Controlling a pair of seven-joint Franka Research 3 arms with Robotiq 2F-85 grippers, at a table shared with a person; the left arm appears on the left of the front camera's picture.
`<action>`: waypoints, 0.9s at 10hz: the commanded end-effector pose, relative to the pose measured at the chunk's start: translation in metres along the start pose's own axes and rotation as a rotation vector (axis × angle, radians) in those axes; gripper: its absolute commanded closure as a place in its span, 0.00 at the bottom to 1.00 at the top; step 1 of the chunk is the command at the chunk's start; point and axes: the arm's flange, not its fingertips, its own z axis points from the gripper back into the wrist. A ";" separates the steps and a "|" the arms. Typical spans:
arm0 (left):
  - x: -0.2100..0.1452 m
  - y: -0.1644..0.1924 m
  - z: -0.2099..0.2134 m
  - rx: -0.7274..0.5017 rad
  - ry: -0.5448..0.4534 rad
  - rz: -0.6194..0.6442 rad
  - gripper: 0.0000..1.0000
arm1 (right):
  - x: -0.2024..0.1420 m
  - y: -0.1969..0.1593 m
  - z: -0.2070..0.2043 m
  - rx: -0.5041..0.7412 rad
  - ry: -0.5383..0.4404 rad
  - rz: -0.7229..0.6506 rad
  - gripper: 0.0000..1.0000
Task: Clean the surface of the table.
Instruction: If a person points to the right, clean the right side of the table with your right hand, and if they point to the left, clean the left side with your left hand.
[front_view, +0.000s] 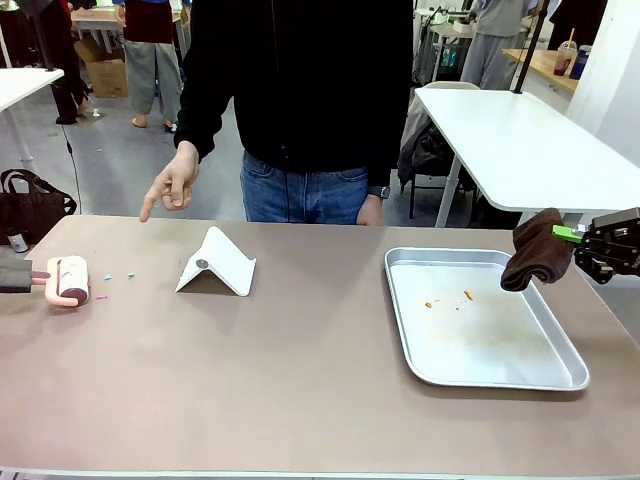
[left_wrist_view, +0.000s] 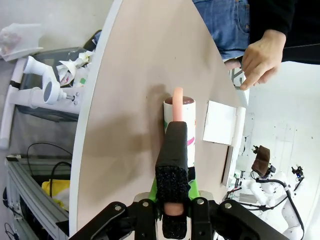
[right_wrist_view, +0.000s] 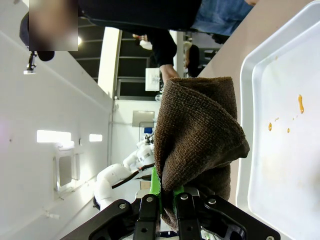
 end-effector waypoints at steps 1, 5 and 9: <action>0.002 -0.005 -0.018 0.060 0.038 0.019 0.77 | 0.000 0.004 0.001 0.003 0.000 -0.004 1.00; 0.018 -0.021 -0.044 0.075 0.096 0.047 0.77 | 0.000 0.004 0.001 0.003 0.000 -0.004 1.00; 0.026 -0.041 -0.072 0.060 0.123 0.031 0.77 | 0.000 0.004 0.001 0.003 0.000 -0.004 1.00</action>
